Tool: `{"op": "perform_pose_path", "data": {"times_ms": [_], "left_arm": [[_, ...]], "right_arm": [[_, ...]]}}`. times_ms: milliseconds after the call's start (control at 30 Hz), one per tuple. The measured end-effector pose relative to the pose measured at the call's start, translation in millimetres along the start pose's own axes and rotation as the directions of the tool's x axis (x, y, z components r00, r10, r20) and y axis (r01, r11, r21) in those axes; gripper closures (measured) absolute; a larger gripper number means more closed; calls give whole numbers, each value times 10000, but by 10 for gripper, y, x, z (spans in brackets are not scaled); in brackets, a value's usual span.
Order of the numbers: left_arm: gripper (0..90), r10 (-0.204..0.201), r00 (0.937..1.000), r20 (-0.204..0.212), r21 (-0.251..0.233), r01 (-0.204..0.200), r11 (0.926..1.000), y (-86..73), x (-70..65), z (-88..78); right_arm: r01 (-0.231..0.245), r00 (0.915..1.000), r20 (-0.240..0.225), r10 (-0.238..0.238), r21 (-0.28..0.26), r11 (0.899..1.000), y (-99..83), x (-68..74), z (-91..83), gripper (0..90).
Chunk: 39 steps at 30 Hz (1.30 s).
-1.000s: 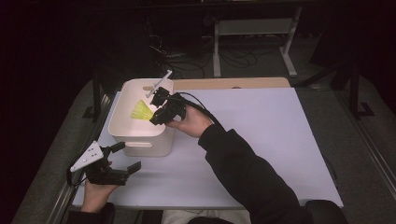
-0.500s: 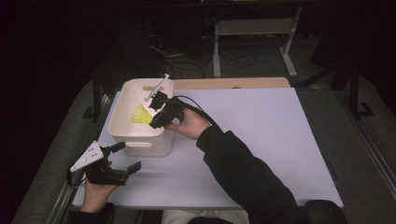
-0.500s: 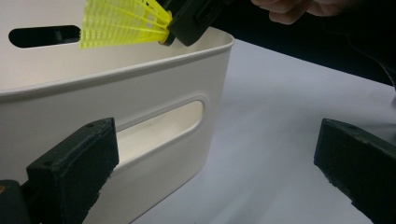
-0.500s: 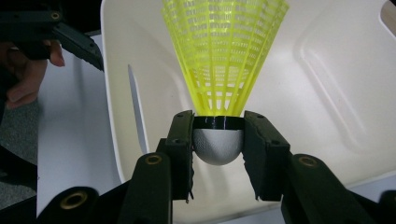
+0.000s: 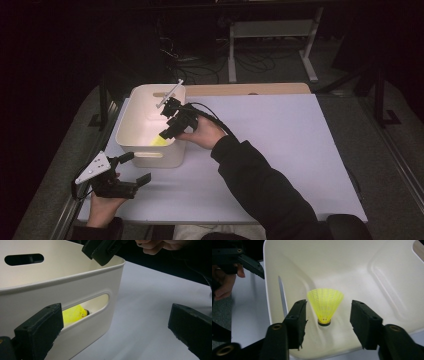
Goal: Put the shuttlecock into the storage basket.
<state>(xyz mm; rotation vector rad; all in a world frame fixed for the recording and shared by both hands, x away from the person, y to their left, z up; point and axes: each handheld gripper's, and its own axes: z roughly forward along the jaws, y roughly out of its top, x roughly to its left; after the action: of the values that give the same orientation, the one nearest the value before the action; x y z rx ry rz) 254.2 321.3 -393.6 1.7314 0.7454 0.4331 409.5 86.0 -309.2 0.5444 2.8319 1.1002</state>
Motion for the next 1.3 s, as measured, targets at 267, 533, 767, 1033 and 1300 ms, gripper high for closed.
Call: {"op": "perform_pose_path", "data": {"times_ms": [267, 533, 767, 1033, 1300], "left_arm": [[0, 4, 10000, -20, 20, -4, 10000, -2, -1, -4], [0, -18, 10000, -27, 16, 18, 10000, -2, -1, -3], [0, -9, 10000, -39, 32, 10, 10000, -3, 1, -2], [0, -28, 10000, -73, 43, 29, 10000, -2, 2, -1], [0, -19, 10000, -70, 59, 20, 10000, -2, 2, 2]], "right_arm": [[-122, 9998, -142, 120, -144, 9998, -31, -44, -84, 202], [408, 9992, -3, -408, -303, 9987, -50, 11, -171, 75], [573, 9983, 138, -565, -673, 9961, -59, 19, -285, 1], [637, 9980, -11, -639, -578, 9963, -98, 31, -349, 0], [536, 9985, -40, -541, -780, 9955, -165, 5, -411, 0]]}}
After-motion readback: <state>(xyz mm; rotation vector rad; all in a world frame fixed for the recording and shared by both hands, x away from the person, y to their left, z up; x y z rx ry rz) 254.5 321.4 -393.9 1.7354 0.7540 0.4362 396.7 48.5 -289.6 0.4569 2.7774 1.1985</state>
